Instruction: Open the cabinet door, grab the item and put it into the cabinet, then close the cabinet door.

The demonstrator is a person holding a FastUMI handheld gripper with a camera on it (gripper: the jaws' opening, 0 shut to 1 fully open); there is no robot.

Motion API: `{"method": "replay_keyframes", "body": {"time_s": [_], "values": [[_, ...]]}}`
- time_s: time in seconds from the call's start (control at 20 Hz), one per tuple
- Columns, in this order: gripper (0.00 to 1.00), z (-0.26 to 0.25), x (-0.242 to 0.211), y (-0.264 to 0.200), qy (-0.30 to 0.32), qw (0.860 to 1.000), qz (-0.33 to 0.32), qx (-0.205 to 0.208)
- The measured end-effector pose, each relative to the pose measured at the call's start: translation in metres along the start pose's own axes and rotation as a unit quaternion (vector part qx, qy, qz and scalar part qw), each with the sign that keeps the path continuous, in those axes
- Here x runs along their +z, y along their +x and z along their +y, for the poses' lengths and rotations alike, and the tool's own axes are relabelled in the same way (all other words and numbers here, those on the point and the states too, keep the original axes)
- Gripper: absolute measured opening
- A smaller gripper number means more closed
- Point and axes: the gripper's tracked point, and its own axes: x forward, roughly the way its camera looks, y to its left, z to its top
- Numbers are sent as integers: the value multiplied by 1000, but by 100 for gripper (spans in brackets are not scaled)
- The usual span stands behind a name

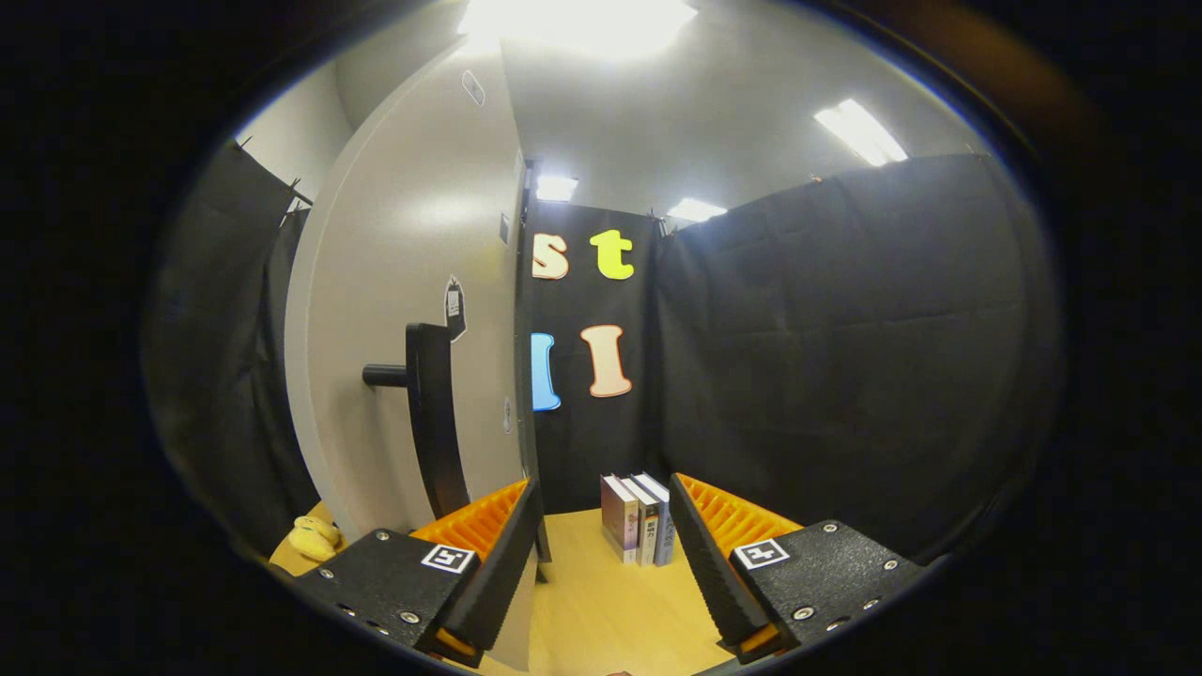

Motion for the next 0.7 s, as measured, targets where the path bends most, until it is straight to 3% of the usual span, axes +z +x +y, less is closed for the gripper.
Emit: {"method": "replay_keyframes", "body": {"time_s": [0.7], "values": [[86, 149, -6, 21, -5, 993, 10, 118]]}}
